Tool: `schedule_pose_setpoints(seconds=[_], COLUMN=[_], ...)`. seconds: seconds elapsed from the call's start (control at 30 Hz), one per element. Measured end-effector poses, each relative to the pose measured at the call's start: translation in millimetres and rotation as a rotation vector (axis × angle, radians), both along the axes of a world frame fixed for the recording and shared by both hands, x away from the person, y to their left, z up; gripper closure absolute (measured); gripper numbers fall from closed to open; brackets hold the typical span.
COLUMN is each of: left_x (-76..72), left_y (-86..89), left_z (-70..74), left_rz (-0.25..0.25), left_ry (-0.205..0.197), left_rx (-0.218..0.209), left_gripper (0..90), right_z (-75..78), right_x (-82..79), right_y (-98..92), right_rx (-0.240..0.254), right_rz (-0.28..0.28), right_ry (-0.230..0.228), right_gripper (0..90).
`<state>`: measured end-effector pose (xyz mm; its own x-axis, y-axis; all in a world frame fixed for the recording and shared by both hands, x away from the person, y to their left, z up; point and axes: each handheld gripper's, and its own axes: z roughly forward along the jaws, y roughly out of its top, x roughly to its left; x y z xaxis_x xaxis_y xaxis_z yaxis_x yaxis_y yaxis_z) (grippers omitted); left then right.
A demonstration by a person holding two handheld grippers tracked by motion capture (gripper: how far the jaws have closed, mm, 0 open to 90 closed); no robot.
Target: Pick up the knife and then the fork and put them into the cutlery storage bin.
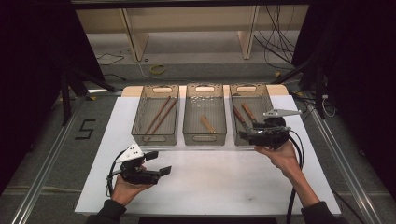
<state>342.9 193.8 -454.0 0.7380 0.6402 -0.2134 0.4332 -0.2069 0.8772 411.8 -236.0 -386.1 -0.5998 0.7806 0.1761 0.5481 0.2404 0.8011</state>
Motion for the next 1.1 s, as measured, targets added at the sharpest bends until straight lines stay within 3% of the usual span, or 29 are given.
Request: schedule_pose_setpoints(seconds=[0.8, 0.93, 1.1], left_x=[-4.1, -6.4, -9.4], left_y=[0.8, 0.3, 0.6], left_z=[-0.3, -0.2, 0.0], left_rz=[-0.01, -0.013, -0.019], left_ry=[0.016, 0.017, 0.016], left_rx=[-0.021, -0.024, -0.027], left_gripper=[16.1, 16.0, 16.0], right_z=[-32.8, -40.0, -44.3], right_x=[-78.9, -87.9, -94.7], right_y=[-7.4, -9.6, -6.5], right_rx=[0.081, 0.115, 0.124], right_rz=[0.064, 0.064, 0.075], right_ry=[-0.086, -0.087, -0.108], right_gripper=[25.1, 24.4, 23.9])
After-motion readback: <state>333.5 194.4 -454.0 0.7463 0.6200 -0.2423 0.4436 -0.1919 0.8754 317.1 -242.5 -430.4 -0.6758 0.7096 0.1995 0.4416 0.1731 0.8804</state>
